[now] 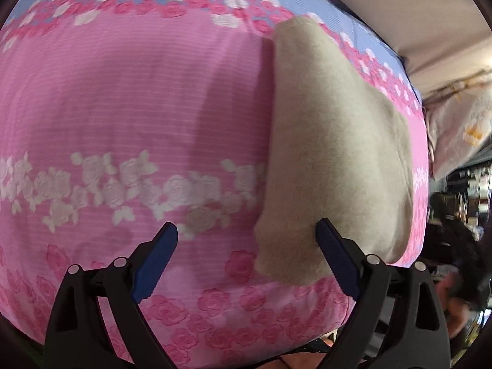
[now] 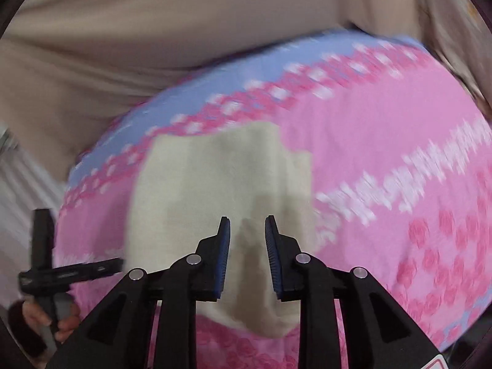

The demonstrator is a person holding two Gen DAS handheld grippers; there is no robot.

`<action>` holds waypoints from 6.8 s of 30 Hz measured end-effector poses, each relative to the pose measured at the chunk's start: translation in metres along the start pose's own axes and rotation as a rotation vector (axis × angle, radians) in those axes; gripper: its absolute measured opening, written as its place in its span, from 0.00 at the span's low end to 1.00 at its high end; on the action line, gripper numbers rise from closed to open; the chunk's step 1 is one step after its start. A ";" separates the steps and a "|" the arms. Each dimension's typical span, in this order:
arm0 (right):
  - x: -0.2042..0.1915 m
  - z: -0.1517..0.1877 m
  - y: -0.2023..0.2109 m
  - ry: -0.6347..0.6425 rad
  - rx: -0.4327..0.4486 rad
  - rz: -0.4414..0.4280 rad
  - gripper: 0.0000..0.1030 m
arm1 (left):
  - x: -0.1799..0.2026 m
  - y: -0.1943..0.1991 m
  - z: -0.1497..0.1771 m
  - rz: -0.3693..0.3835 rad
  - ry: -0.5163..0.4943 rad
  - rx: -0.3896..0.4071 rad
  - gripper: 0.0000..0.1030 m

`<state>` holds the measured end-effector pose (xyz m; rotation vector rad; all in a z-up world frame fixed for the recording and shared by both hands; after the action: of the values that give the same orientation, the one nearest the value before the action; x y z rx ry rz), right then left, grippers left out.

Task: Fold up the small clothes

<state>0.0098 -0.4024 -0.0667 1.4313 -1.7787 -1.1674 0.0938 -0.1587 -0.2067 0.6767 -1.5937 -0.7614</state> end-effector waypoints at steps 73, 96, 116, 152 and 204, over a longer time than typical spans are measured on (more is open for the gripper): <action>0.193 -0.036 -0.119 -0.327 -0.221 -0.106 0.84 | 0.162 -0.178 -0.049 0.081 0.129 0.029 0.96; 0.143 -0.126 0.113 -0.250 0.250 0.024 0.37 | 0.317 -0.012 -0.066 0.199 -0.311 0.156 0.44; -0.125 -0.157 0.143 0.017 0.323 -0.287 0.40 | 0.175 0.244 -0.113 0.147 -0.327 0.436 0.48; -0.095 -0.034 -0.109 -0.021 -0.156 0.004 0.36 | -0.067 0.066 -0.100 -0.123 -0.031 0.272 0.55; -0.097 0.098 0.053 0.049 0.108 0.245 0.73 | -0.017 0.135 0.038 -0.475 -0.236 0.477 0.92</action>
<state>-0.0718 -0.2795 -0.0562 1.2470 -1.9441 -0.9150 0.0563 -0.0581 -0.1150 1.3878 -1.8781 -0.8279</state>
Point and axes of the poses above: each gripper's, at about its wrist camera, not at the fingertips, and y roughly against the way its jaws point, x to its right, z to its underside, the point moved 10 cm from there along -y, roughly the way its jaws point, and after that the axes turned 15 degrees about z, right-handed, at the moved point
